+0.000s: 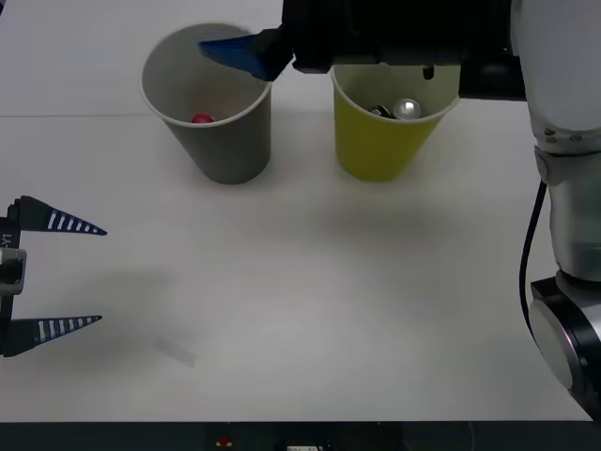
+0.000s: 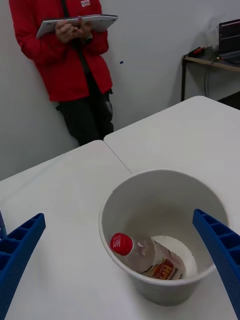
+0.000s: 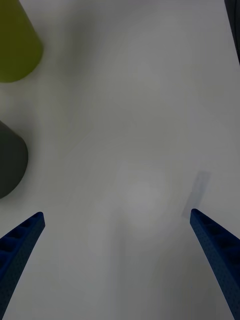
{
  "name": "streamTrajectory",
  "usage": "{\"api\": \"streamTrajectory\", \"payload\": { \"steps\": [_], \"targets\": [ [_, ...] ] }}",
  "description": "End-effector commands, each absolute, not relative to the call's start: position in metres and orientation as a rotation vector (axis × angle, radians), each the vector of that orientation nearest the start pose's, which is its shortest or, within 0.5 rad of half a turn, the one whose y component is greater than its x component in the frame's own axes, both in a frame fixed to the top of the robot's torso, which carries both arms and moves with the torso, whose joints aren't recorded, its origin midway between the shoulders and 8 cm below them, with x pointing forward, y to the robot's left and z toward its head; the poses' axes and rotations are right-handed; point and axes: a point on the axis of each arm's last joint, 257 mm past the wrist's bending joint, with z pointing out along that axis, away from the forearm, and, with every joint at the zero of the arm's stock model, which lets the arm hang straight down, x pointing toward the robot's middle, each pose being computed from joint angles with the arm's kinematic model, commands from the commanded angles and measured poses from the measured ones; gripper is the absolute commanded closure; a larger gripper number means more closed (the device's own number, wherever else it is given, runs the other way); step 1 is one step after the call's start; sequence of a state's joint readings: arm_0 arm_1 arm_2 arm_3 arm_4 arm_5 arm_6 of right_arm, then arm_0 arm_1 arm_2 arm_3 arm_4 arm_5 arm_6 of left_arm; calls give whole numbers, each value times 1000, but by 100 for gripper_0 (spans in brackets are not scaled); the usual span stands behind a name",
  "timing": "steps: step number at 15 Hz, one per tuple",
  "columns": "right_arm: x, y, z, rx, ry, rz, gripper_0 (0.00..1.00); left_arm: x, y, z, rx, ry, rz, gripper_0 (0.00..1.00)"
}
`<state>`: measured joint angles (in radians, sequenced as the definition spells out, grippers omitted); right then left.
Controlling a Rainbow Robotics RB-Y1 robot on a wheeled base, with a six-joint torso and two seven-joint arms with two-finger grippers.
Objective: Put the can into the green bin and the plastic bottle into the gray bin
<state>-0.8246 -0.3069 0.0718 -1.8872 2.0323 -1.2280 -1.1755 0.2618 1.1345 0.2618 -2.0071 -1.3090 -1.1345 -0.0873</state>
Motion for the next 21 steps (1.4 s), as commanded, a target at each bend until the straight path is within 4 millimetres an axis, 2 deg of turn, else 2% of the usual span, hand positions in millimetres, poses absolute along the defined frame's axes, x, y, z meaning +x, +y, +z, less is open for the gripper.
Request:
{"api": "streamTrajectory", "payload": {
  "steps": [1,4,10,16,19,21],
  "targets": [
    [456,34,50,-1085,1440,645,0,341,286,-167,1762,1444,-118,0],
    [434,11,16,-1086,1468,611,0,341,286,-167,1762,1444,-118,0],
    [406,-35,-45,-1106,1545,514,0,341,286,-167,1762,1444,-118,0],
    [395,-83,-100,-1188,1555,393,0,341,286,-167,1762,1444,-118,0],
    [384,-110,-125,-1240,1582,353,0,341,286,-167,1762,1444,-118,0],
    [376,-121,-139,-1263,1591,337,0,341,286,-167,1762,1444,-118,0]
  ]
}}
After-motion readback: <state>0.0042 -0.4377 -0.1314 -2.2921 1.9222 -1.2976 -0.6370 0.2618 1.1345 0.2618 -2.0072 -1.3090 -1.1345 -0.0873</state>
